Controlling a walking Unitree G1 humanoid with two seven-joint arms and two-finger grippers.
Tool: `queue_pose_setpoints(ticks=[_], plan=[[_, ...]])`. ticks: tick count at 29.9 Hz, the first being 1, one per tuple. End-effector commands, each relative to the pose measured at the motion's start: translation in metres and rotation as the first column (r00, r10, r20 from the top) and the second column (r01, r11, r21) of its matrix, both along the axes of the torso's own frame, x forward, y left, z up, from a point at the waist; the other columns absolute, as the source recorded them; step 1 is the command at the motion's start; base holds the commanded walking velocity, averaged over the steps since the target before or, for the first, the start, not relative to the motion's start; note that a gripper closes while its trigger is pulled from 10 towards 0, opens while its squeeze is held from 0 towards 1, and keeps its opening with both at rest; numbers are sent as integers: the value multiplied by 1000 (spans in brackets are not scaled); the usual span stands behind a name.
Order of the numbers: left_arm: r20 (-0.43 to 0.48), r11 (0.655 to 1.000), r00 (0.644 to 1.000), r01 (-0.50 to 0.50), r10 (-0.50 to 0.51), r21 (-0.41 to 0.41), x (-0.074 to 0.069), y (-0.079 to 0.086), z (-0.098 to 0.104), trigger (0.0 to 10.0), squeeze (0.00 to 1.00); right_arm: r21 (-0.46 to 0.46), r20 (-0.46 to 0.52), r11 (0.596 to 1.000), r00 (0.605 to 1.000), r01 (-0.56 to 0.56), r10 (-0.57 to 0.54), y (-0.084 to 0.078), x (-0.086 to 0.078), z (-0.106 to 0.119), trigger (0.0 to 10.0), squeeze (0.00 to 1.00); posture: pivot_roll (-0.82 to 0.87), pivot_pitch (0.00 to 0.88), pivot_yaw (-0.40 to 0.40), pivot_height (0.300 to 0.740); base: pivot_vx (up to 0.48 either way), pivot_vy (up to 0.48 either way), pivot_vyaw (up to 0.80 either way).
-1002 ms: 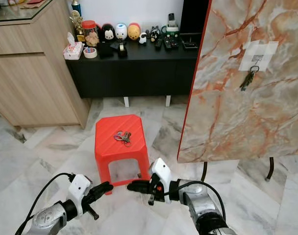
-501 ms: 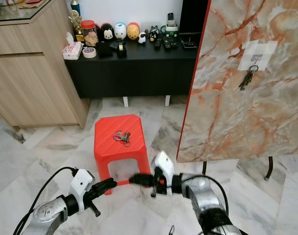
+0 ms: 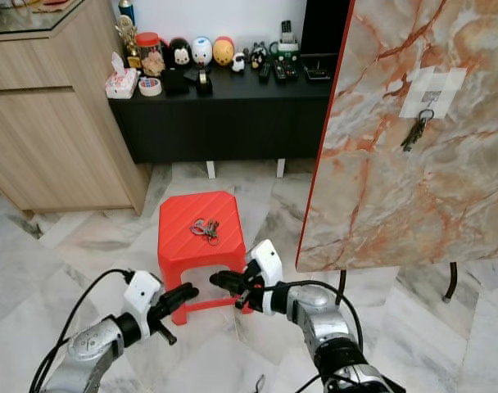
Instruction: Hang keys on a hook
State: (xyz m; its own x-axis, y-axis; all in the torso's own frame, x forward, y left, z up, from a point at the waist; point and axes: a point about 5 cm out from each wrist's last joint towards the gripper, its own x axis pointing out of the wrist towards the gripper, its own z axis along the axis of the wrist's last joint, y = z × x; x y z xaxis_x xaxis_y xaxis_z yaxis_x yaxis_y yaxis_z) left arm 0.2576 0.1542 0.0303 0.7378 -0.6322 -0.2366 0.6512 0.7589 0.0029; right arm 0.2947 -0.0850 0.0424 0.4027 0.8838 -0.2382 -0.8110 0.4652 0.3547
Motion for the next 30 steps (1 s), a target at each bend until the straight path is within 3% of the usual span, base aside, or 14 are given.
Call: queue_pose_setpoints(ticks=[1,13,20,30], plan=[[-27,1000,999,19,-19,8,-1,-2,-4,10000,0,6,-21,1000,1000,-5,5,0,-2,-3,10000,0,104,83,-26,723,0,0,0],[-23,1000,999,23,-23,-1,-1,-3,-4,10000,0,-6,-18,1000,1000,5,-5,-5,0,-4,10000,0,105,89,-29,723,0,0,0],[-27,1000,1000,14,-14,-2,2,-3,-5,10000,0,15,-34,1000,999,6,-6,5,1,-5,10000,0,114,96,-29,723,0,0,0],[-28,1000,1000,11,-11,-2,2,-2,-5,10000,0,14,-36,1000,999,7,-7,6,1,-5,10000,0,114,96,-29,723,0,0,0]])
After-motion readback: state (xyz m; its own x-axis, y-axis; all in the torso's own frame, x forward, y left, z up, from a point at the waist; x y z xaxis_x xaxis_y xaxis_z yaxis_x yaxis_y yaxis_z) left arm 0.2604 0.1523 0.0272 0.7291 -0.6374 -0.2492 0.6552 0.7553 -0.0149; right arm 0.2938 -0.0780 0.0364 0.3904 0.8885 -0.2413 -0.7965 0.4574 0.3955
